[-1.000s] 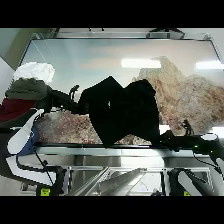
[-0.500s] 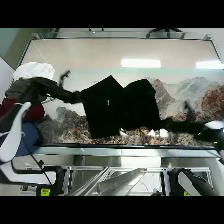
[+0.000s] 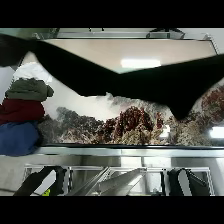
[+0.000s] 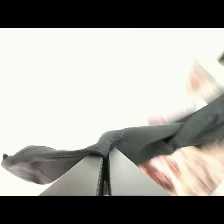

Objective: Fold the shirts.

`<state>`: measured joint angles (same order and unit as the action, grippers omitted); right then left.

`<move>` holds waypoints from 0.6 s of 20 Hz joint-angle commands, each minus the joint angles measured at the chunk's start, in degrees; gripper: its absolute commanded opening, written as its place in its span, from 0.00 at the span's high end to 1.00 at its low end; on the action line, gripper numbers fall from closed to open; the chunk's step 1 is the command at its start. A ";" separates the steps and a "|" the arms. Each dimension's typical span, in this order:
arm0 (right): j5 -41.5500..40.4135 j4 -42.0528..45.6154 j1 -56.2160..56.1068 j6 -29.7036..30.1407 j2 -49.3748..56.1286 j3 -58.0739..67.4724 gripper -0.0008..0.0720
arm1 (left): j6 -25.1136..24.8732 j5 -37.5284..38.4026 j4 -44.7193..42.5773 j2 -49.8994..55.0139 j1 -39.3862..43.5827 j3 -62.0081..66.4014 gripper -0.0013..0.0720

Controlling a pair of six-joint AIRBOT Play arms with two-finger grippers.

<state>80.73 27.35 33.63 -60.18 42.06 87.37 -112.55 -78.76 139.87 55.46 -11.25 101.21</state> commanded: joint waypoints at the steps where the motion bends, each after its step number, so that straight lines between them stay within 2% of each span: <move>1: -2.69 6.43 1.18 -0.26 -0.66 13.42 0.96 | 2.54 1.38 -5.38 -7.02 -7.76 8.11 0.97; 3: -2.56 7.08 1.16 0.83 0.44 13.84 0.96 | 2.67 0.48 -3.58 -7.78 -13.90 6.51 0.97; 5: 4.42 5.81 0.70 0.61 4.46 12.81 0.96 | 2.47 -1.03 -0.17 -6.19 -15.65 1.77 0.97; 7: 7.43 6.23 -2.47 0.59 8.72 7.85 0.96 | 1.51 -1.31 -0.72 -2.25 -12.70 -3.43 0.97; 9: 7.13 6.99 -6.78 3.72 13.14 0.37 0.96 | -0.83 -0.79 -0.90 3.48 -7.30 -8.17 0.96; 12: 1.51 12.68 -13.07 6.69 22.23 -9.14 0.96 | -1.95 5.57 -4.61 14.73 0.94 -12.79 0.97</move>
<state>85.01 35.77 25.54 -56.51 57.12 85.73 -113.03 -77.60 137.97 61.89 -16.23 92.82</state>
